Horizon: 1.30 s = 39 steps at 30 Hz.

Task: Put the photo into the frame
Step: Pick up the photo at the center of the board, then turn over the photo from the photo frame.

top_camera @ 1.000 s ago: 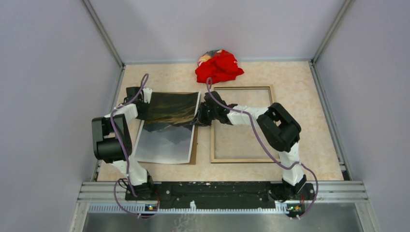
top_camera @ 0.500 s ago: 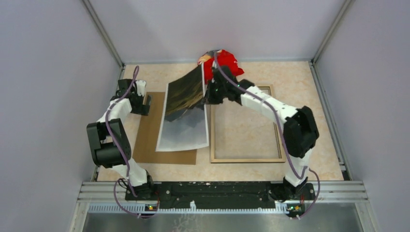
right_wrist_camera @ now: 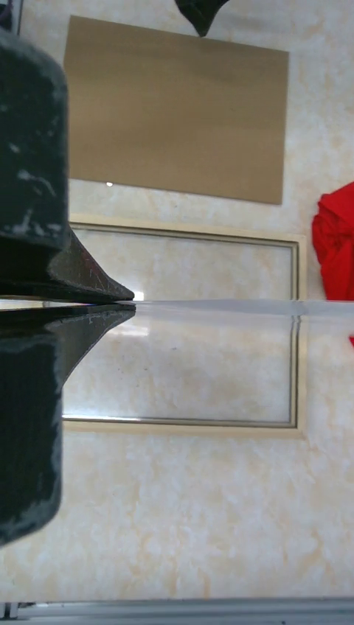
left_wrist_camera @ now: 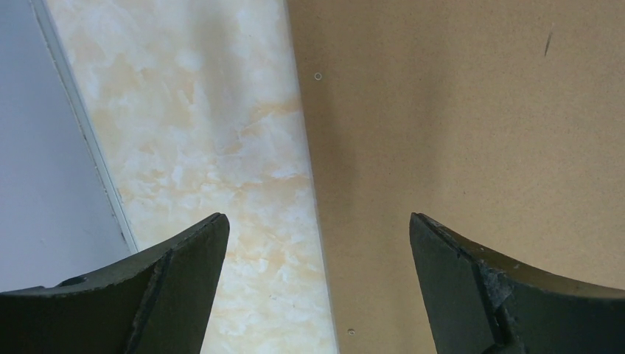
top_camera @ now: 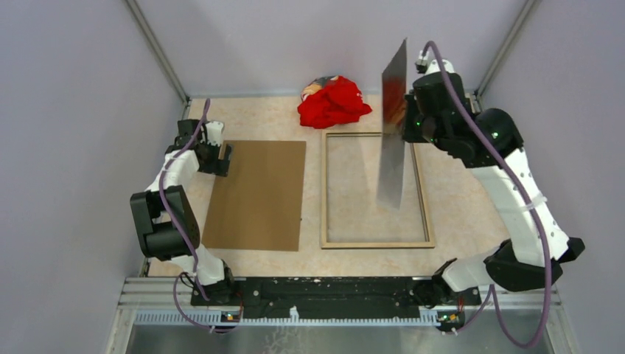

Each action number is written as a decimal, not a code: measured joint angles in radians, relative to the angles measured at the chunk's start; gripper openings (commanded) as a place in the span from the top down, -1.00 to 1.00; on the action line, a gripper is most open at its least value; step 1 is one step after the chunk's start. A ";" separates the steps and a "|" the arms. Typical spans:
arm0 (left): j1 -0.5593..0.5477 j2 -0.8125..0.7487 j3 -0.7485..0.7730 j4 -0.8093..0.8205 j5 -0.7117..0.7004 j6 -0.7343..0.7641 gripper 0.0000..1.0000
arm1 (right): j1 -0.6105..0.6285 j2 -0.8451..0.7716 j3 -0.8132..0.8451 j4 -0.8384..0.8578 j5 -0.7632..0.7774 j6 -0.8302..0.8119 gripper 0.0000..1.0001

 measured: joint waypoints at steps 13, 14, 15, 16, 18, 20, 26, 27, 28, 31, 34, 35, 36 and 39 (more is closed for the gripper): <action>0.000 0.004 0.000 -0.007 0.010 0.013 -0.97 | 0.145 0.322 0.079 -0.131 0.081 -0.022 1.00; 0.000 0.004 0.000 -0.007 0.012 0.013 -0.97 | 0.154 0.360 0.042 -0.121 0.071 -0.024 1.00; 0.000 0.004 0.000 -0.007 0.012 0.013 -0.97 | 0.159 0.381 0.007 -0.108 0.060 -0.025 1.00; 0.000 0.004 0.000 -0.007 0.014 0.013 -0.97 | 0.163 0.398 -0.035 -0.097 0.045 -0.025 1.00; 0.000 0.004 0.000 -0.007 0.015 0.013 -0.97 | 0.166 0.410 -0.119 -0.062 0.016 -0.019 1.00; 0.000 0.004 0.000 -0.007 0.016 0.013 -0.97 | 0.167 0.410 -0.182 -0.027 -0.008 0.006 1.00; 0.000 0.003 -0.006 -0.005 0.019 0.013 -0.97 | 0.166 0.410 -0.257 0.075 -0.021 0.177 1.00; 0.000 0.003 -0.009 -0.005 0.020 0.013 -0.97 | 0.166 0.410 -0.257 0.085 -0.021 0.212 1.00; 0.000 0.003 -0.013 -0.004 0.020 0.013 -0.97 | 0.166 0.410 -0.257 0.094 -0.021 0.243 1.00; 0.000 -0.002 -0.028 -0.002 0.020 0.013 -0.97 | 0.166 0.417 -0.254 0.108 -0.014 0.330 1.00; 0.000 -0.006 -0.042 -0.003 0.019 0.013 -0.97 | 0.166 0.439 -0.247 0.106 0.010 0.406 1.00; 0.000 -0.006 -0.045 -0.002 0.019 0.013 -0.98 | 0.166 0.445 -0.245 0.108 0.019 0.425 1.00; 0.000 -0.006 -0.047 -0.002 0.019 0.013 -0.97 | 0.166 0.451 -0.242 0.105 0.029 0.440 1.00; 0.000 -0.007 -0.053 -0.001 0.019 0.016 -0.97 | 0.164 0.459 -0.234 0.109 0.055 0.477 1.00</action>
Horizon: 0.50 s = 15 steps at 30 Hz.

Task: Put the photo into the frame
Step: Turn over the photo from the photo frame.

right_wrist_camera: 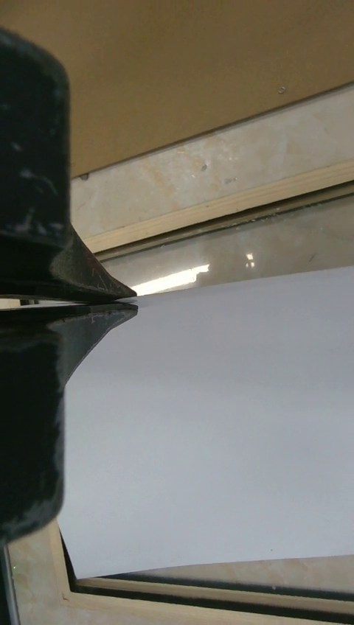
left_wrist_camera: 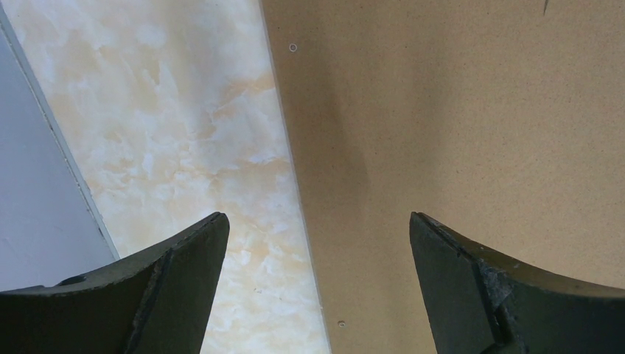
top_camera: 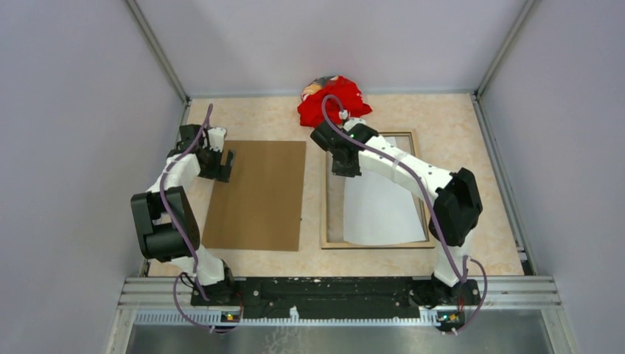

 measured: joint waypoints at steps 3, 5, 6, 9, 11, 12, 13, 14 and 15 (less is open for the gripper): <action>0.000 0.000 -0.001 0.002 0.000 0.000 -0.97 | -0.005 0.000 0.001 0.004 0.032 0.024 1.00; 0.000 0.000 -0.001 0.005 0.000 0.001 -0.97 | -0.013 0.001 0.001 0.010 0.042 0.031 1.00; 0.000 0.000 -0.001 0.005 0.000 0.001 -0.97 | -0.018 0.001 0.001 0.014 0.045 0.032 1.00; 0.000 0.000 -0.001 0.006 0.001 0.002 -0.98 | -0.035 0.001 -0.001 0.025 0.057 0.033 1.00; 0.000 0.000 -0.001 0.006 0.001 0.004 -0.97 | -0.045 0.001 -0.003 0.031 0.068 0.032 1.00; 0.000 0.000 -0.001 0.006 0.001 0.005 -0.97 | -0.048 0.001 -0.009 0.038 0.075 0.032 1.00; 0.000 0.000 -0.001 0.006 0.001 0.005 -0.97 | -0.051 0.001 -0.014 0.043 0.079 0.031 1.00; 0.000 0.000 -0.001 0.006 0.001 0.005 -0.98 | -0.055 0.001 -0.021 0.048 0.084 0.031 1.00; 0.000 0.000 -0.001 0.006 0.000 0.005 -0.97 | -0.056 0.001 -0.029 0.050 0.087 0.030 1.00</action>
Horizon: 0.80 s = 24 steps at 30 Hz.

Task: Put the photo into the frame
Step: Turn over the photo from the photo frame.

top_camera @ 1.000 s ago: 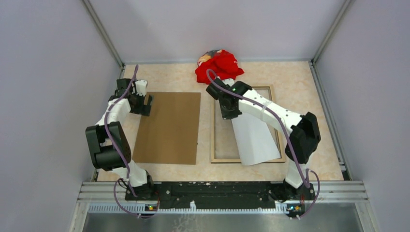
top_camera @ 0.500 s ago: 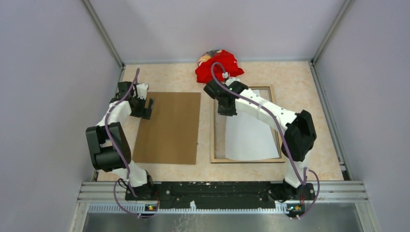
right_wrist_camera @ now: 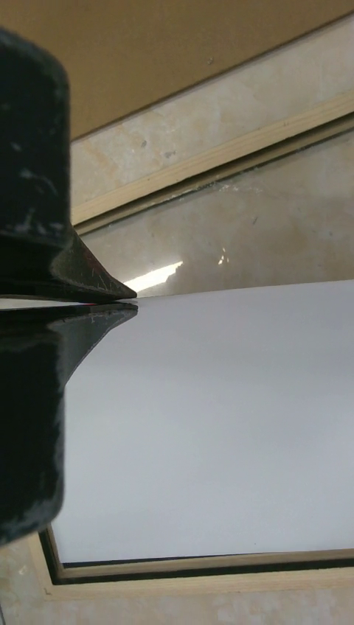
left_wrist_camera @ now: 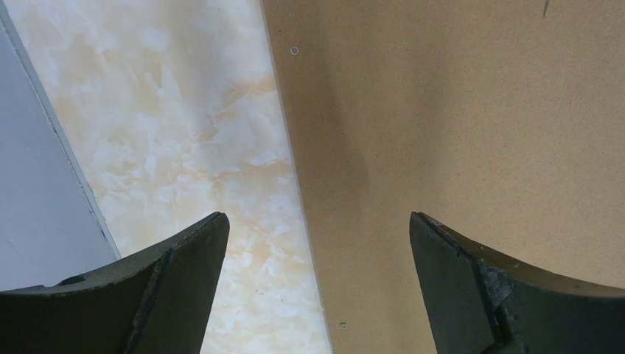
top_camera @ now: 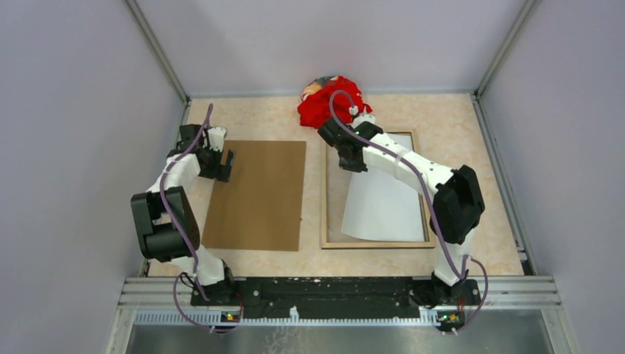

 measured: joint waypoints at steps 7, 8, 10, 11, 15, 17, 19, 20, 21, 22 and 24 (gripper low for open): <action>0.000 0.000 0.000 0.000 0.001 0.000 -0.97 | -0.006 0.000 -0.053 0.020 0.008 -0.033 1.00; 0.000 0.000 0.000 0.000 0.001 0.000 -0.97 | -0.007 0.000 -0.059 0.032 0.004 -0.047 1.00; 0.000 0.000 0.000 0.000 0.003 0.000 -0.97 | -0.009 0.000 -0.065 0.047 -0.001 -0.060 1.00; 0.000 0.000 0.000 0.000 0.004 0.000 -0.97 | -0.010 0.000 -0.072 0.058 -0.007 -0.070 1.00; 0.000 0.000 0.000 0.000 0.006 0.000 -0.97 | -0.010 0.000 -0.100 0.092 -0.034 -0.103 1.00; 0.000 0.000 0.000 0.000 0.006 0.000 -0.98 | -0.010 0.000 -0.106 0.105 -0.051 -0.116 1.00; 0.000 0.000 0.000 0.000 0.006 0.000 -0.97 | -0.010 0.000 -0.106 0.121 -0.064 -0.131 1.00; 0.000 0.000 0.000 0.000 0.006 0.000 -0.97 | -0.010 0.000 -0.106 0.130 -0.071 -0.137 1.00; 0.000 0.000 0.000 0.000 0.006 0.000 -0.97 | -0.010 0.001 -0.108 0.137 -0.077 -0.141 1.00; 0.000 0.000 0.000 0.000 0.006 0.000 -0.97 | -0.010 0.002 -0.109 0.143 -0.083 -0.148 1.00; 0.000 0.000 0.000 0.000 0.006 0.000 -0.97 | -0.009 0.012 -0.109 0.152 -0.092 -0.156 1.00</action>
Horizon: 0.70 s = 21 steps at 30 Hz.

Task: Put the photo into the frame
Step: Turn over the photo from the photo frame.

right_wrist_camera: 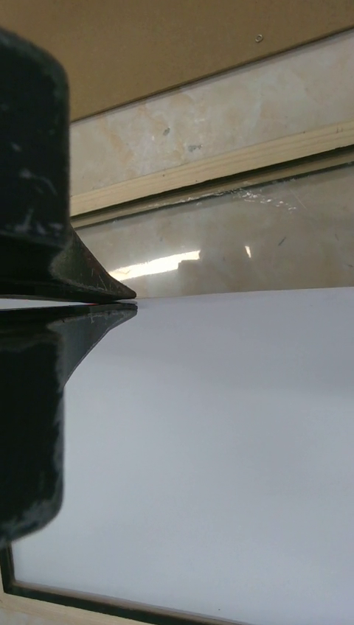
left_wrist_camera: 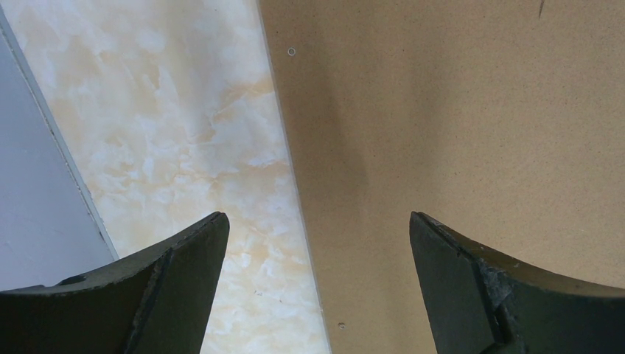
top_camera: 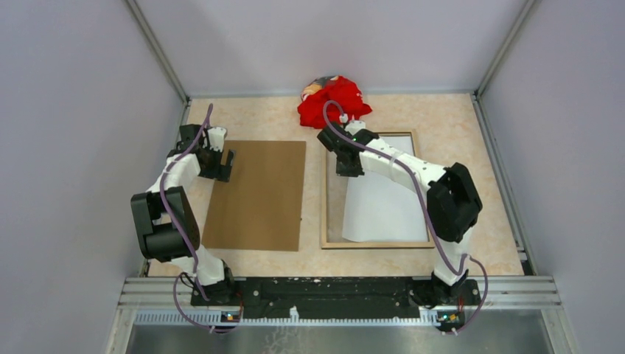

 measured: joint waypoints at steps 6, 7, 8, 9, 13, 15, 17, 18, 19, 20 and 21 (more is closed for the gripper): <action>0.000 0.000 0.000 0.000 0.000 0.000 -0.97 | 0.002 0.032 0.000 0.018 -0.019 -0.019 1.00; 0.000 0.000 0.000 0.000 0.000 0.000 -0.97 | 0.003 0.035 0.000 0.021 -0.022 -0.021 1.00; 0.000 0.000 0.000 0.000 0.000 0.000 -0.97 | 0.005 0.037 0.000 0.023 -0.023 -0.024 1.00; 0.000 0.000 0.000 0.000 0.000 0.000 -0.97 | 0.007 0.039 0.000 0.025 -0.024 -0.026 0.95; 0.000 0.000 0.000 0.000 0.000 0.000 -0.97 | 0.009 0.051 0.000 0.035 -0.030 -0.034 -0.04; 0.000 0.000 0.000 0.000 0.000 0.000 -0.97 | 0.009 0.059 0.000 0.045 -0.042 -0.050 -0.34; 0.000 0.000 0.000 0.000 0.000 0.000 -0.98 | 0.011 0.061 0.000 0.051 -0.052 -0.062 -0.53; 0.000 0.000 0.000 0.000 0.000 0.000 -0.97 | 0.011 0.061 0.000 0.052 -0.057 -0.071 -0.59; 0.000 0.000 0.000 0.000 0.000 0.000 -0.98 | 0.013 0.061 0.000 0.055 -0.060 -0.077 -0.66; 0.000 0.000 0.000 0.000 0.000 0.000 -0.97 | 0.013 0.061 0.000 0.058 -0.064 -0.081 -0.73; 0.000 0.000 0.000 0.000 0.000 0.000 -0.97 | 0.013 0.061 -0.001 0.062 -0.069 -0.087 -0.79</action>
